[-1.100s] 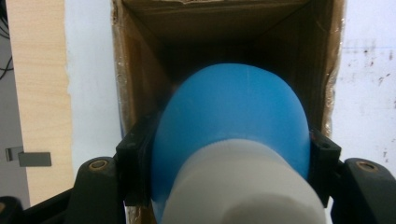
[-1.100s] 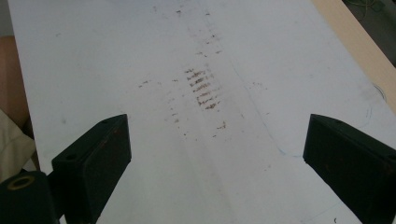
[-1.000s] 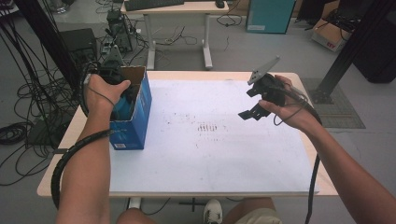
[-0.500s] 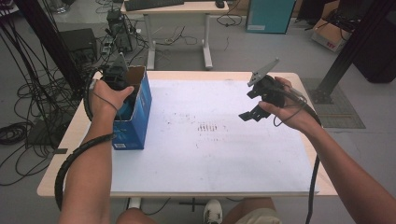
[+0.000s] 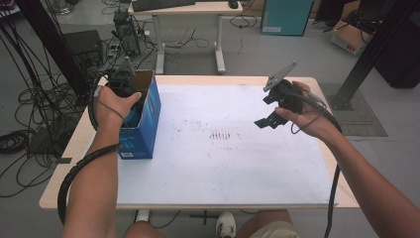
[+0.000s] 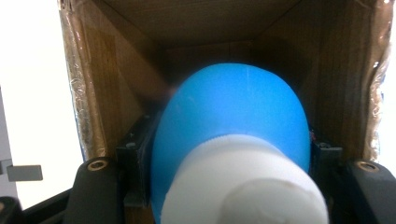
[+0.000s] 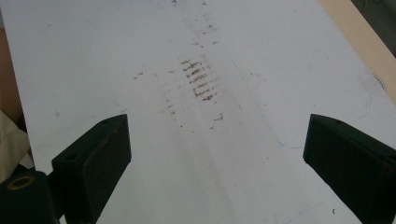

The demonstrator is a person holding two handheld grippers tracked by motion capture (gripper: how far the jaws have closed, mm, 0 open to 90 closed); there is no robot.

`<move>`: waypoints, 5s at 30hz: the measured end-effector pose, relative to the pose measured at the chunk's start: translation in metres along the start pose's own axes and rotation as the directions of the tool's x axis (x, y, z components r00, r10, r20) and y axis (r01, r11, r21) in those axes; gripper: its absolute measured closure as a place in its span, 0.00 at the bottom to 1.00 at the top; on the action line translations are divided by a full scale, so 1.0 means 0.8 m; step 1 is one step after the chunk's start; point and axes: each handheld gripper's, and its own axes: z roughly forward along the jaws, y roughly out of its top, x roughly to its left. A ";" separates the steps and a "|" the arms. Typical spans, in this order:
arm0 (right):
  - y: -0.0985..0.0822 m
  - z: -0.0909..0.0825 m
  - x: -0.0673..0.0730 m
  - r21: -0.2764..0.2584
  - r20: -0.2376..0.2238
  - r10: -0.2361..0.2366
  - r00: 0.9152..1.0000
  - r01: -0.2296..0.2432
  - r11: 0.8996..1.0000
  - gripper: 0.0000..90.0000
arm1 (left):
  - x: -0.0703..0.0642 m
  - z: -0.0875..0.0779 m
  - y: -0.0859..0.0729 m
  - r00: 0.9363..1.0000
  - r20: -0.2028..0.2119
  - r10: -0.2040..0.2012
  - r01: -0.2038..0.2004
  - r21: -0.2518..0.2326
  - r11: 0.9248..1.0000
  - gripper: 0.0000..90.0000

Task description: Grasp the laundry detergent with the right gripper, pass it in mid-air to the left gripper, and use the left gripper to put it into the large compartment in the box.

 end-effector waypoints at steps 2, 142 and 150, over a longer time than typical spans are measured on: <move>-0.001 0.000 0.000 -0.001 0.002 0.004 1.000 -0.004 1.000 0.09 | 0.000 0.000 0.000 1.000 -0.001 0.001 -0.001 0.000 1.000 0.40; -0.002 0.000 -0.005 0.005 0.021 0.024 0.999 -0.024 1.000 0.08 | -0.021 -0.106 -0.033 0.994 -0.047 0.101 -0.105 -0.078 0.991 0.25; -0.005 -0.008 -0.016 0.014 0.046 0.023 0.999 -0.023 1.000 0.08 | -0.071 -0.126 -0.027 0.976 -0.073 0.205 -0.212 -0.106 0.972 0.20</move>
